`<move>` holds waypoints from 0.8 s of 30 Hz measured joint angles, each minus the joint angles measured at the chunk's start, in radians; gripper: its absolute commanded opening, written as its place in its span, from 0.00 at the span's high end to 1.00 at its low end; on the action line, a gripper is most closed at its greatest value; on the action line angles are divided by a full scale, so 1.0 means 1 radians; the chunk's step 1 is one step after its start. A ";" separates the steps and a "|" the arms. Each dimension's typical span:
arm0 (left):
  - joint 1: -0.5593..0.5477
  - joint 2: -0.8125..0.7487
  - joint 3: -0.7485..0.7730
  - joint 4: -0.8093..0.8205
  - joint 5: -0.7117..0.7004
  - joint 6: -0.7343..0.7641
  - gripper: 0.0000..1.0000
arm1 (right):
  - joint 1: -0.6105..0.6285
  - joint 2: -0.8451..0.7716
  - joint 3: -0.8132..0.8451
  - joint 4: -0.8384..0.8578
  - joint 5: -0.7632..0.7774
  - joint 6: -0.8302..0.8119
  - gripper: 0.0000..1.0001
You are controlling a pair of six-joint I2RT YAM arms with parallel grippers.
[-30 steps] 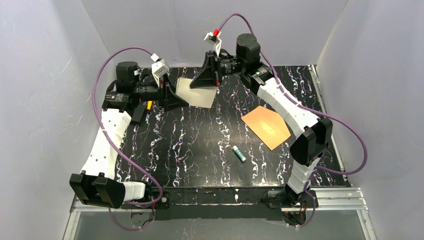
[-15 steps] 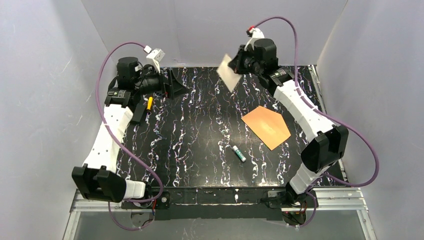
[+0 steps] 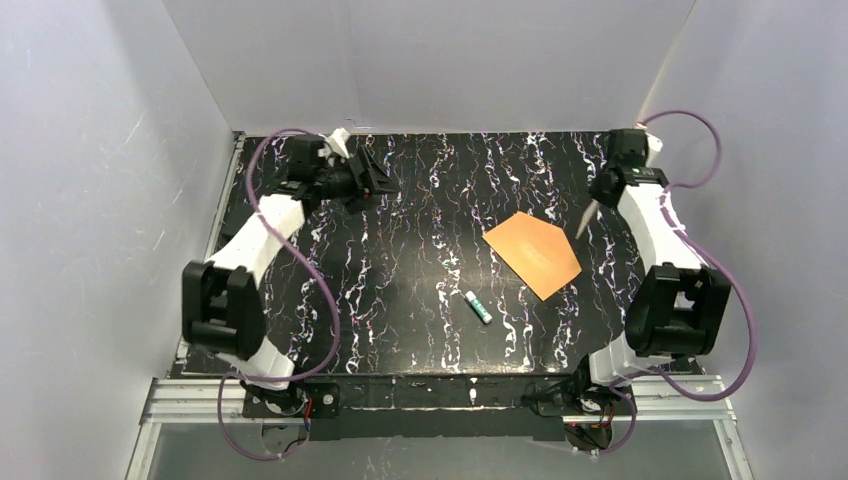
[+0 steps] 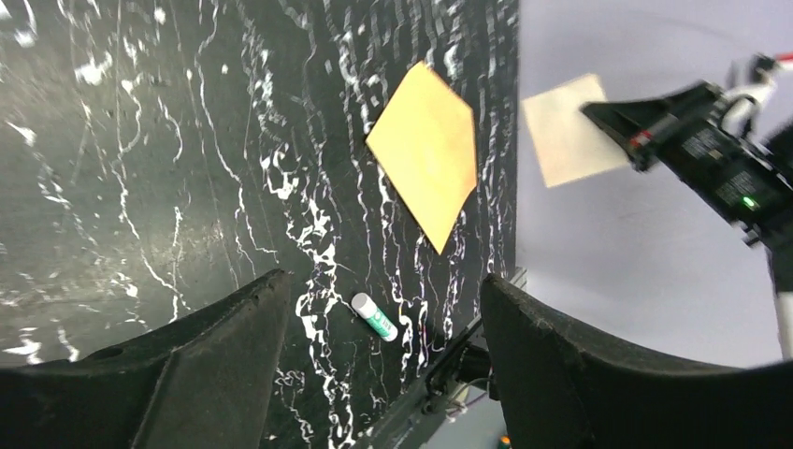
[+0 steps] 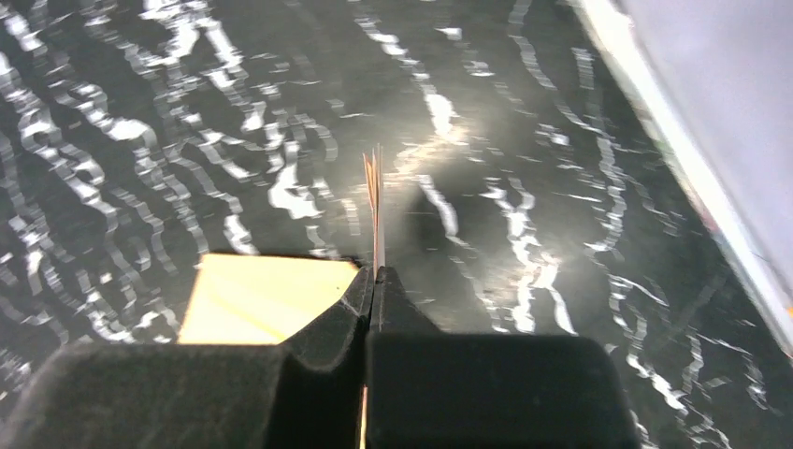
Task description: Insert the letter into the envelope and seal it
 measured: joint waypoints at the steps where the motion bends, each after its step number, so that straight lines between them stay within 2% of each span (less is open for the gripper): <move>1: -0.016 0.038 0.008 -0.001 -0.006 -0.016 0.28 | -0.031 -0.018 -0.021 -0.005 0.012 0.000 0.99; 5: -0.095 0.210 0.051 -0.023 -0.032 -0.086 0.30 | -0.113 -0.073 -0.107 -0.021 0.035 -0.006 0.99; 10: -0.171 0.364 0.133 -0.047 -0.035 -0.144 0.31 | -0.122 -0.089 -0.212 -0.029 0.049 -0.029 0.99; 13: -0.204 0.410 0.201 -0.039 -0.027 -0.171 0.31 | -0.119 -0.089 -0.262 -0.041 0.046 -0.047 0.99; 18: -0.241 0.447 0.225 -0.010 -0.005 -0.193 0.31 | -0.119 -0.087 -0.298 -0.043 0.022 -0.077 0.99; 24: -0.249 0.491 0.225 0.021 0.031 -0.224 0.31 | -0.069 -0.069 -0.372 0.034 -0.103 -0.111 0.99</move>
